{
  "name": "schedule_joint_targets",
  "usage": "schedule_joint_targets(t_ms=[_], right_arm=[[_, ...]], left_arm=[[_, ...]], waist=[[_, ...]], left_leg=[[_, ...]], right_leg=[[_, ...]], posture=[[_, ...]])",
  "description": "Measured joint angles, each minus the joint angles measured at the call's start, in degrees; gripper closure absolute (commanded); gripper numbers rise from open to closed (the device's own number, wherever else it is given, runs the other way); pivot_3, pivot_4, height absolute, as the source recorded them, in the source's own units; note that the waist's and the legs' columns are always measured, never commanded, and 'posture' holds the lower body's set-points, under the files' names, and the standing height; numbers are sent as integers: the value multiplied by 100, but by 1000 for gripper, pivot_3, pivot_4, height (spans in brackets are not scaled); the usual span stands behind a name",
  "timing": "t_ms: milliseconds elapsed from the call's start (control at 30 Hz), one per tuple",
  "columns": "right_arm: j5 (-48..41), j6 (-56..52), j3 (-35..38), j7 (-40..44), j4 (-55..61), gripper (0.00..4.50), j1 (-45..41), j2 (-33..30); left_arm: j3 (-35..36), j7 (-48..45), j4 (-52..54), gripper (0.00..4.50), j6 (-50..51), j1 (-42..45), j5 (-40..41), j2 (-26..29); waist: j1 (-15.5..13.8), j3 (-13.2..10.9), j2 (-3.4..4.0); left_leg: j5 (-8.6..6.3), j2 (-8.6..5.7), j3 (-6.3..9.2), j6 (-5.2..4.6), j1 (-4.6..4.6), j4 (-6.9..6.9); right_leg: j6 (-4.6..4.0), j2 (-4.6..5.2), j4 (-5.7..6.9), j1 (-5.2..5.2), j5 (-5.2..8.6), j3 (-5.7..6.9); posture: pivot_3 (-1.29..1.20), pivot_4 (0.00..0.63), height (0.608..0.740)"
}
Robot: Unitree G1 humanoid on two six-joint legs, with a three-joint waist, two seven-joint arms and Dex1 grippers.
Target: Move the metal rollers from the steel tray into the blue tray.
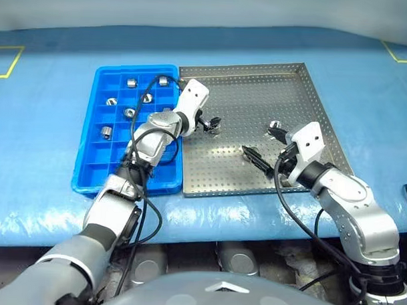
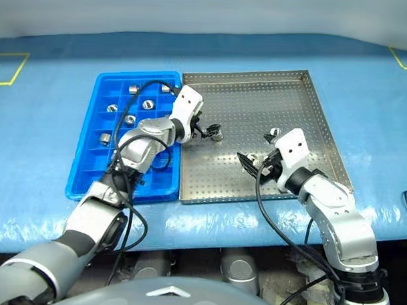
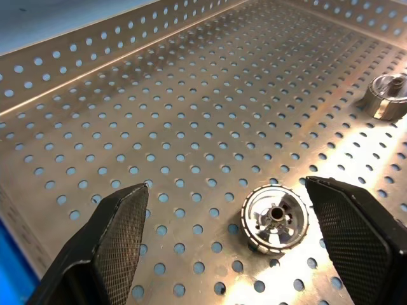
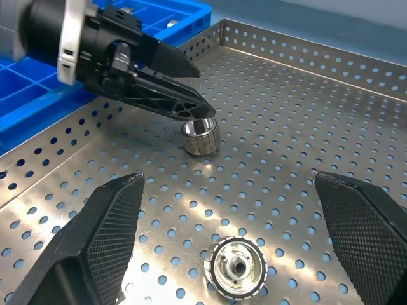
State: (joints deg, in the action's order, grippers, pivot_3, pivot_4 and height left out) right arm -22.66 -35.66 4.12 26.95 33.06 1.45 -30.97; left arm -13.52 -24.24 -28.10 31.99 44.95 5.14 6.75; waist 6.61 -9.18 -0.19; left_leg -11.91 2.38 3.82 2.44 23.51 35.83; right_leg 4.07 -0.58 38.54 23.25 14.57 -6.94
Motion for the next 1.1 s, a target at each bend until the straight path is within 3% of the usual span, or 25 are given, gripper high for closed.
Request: schedule_joint_targets(t_ms=[233,467,667,933,1100], right_arm=[[-12,-41,82,-158,201,0,189,6],[-16,-118,98,-203,227,0,186,3],[-16,-119,93,-222,226,0,71,5],[-12,-119,85,-240,187,0,-50,25],[10,-118,48,-240,136,0,-140,49]], left_arm=[[-5,-391,-631,207,-344,173,-230,-93],[11,-1015,-592,207,50,-24,-103,-137],[-61,-928,-584,207,246,83,-291,-115],[-53,-857,-499,2705,335,91,-468,6],[157,-1088,-238,2705,405,-36,-211,13]], waist=[[127,6,6],[283,3,1],[309,2,0],[362,2,0],[332,1,0]], left_leg=[[-1,-3,-2,1,-61,2],[-1,-1,-2,0,-54,-21],[-2,-1,-3,-1,-53,-27],[-2,1,-3,-2,-56,-41],[-2,0,-4,-2,-40,-47]], right_leg=[[2,5,-10,-66,2,0],[12,3,-35,-62,-4,-3],[12,4,-46,-62,-4,-4],[9,2,-50,-61,-2,-4],[9,5,-60,-48,-2,-4]], posture=[[-190,150,740],[-173,150,740],[-165,150,740],[-153,150,740],[-145,150,740]])
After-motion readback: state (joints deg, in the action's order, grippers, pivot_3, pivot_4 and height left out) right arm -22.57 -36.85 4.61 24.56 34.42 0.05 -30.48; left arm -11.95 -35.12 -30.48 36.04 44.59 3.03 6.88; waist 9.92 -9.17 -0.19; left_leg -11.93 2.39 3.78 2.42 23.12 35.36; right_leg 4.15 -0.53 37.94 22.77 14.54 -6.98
